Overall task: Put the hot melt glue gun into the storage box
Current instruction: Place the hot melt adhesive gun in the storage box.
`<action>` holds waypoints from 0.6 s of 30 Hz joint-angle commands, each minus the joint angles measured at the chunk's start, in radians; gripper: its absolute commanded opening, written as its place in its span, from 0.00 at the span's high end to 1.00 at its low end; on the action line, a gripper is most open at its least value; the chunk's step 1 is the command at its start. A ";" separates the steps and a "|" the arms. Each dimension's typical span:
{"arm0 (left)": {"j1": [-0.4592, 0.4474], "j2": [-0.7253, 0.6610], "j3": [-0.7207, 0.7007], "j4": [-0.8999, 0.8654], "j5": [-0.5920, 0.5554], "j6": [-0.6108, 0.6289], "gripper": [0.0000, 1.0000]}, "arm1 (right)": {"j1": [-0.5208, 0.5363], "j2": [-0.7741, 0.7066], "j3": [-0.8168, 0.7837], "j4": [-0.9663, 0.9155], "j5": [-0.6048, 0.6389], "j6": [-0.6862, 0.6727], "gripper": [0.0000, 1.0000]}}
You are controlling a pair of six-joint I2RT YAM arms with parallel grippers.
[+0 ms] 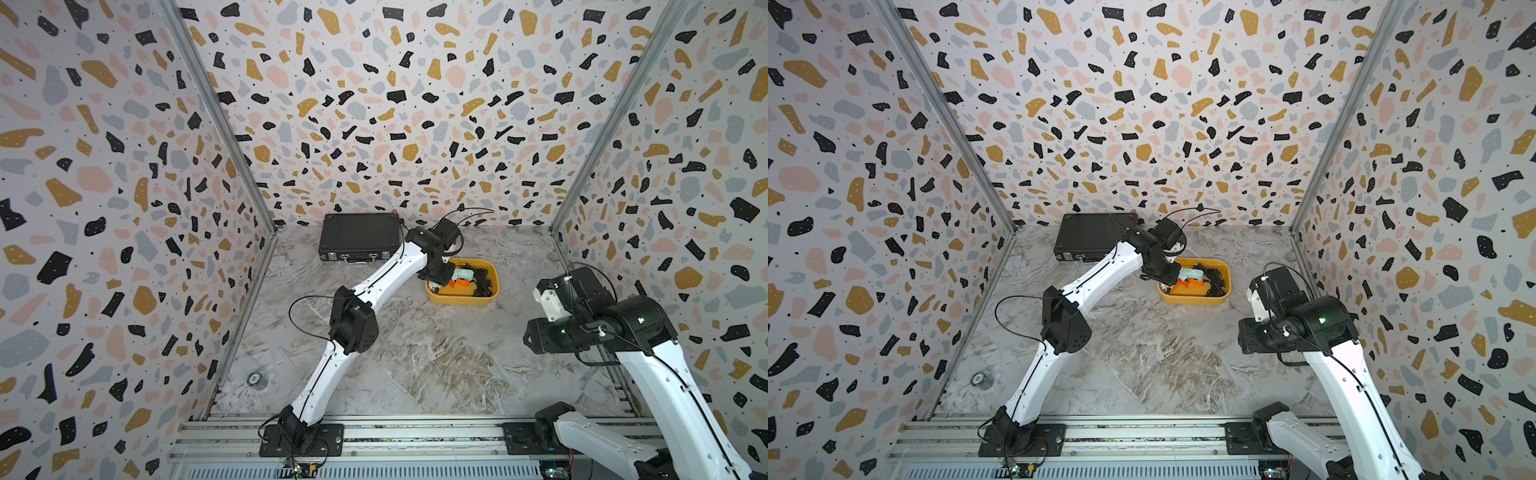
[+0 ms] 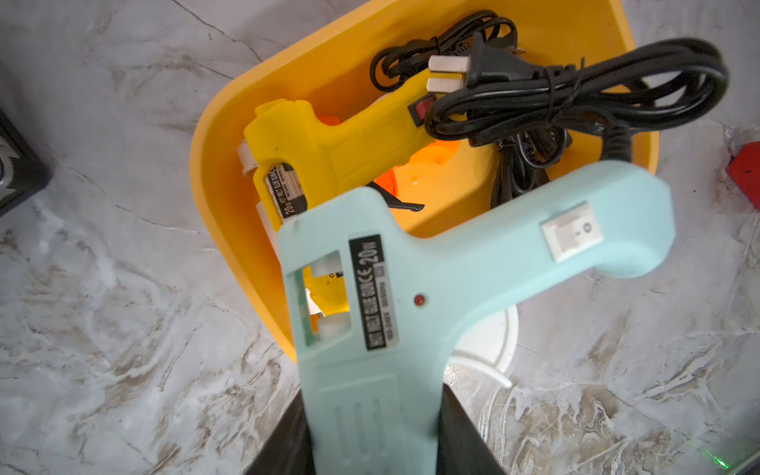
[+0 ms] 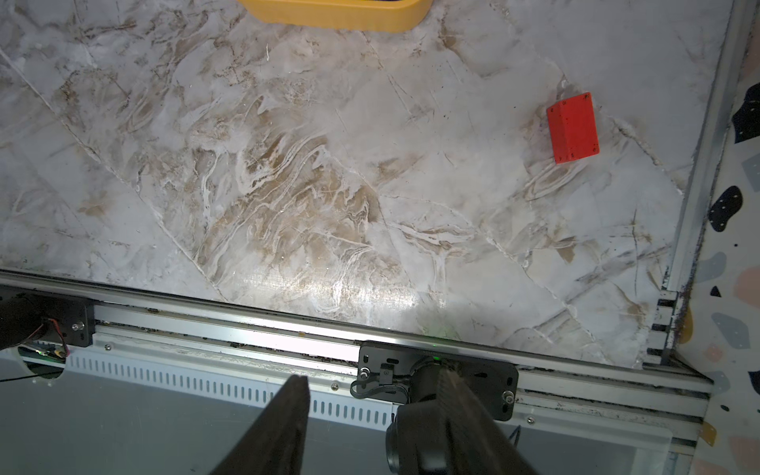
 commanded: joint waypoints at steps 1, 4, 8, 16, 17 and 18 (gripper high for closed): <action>-0.007 0.005 0.029 0.014 0.017 0.015 0.96 | -0.003 -0.009 -0.006 -0.027 0.009 0.015 0.45; -0.011 0.026 0.032 0.030 0.016 0.003 0.96 | -0.003 -0.005 -0.003 -0.029 0.010 0.004 0.44; -0.013 0.064 0.041 0.047 -0.001 -0.008 0.96 | -0.003 0.007 -0.002 -0.029 0.006 -0.005 0.44; -0.015 0.112 0.052 0.076 -0.051 -0.015 0.96 | -0.003 0.014 -0.013 -0.033 -0.007 -0.012 0.45; -0.015 0.113 0.049 0.083 -0.055 -0.017 0.96 | -0.003 0.012 -0.018 -0.034 -0.011 -0.011 0.44; -0.015 0.112 0.043 0.092 -0.059 -0.020 0.96 | -0.003 0.011 -0.025 -0.033 -0.014 -0.012 0.45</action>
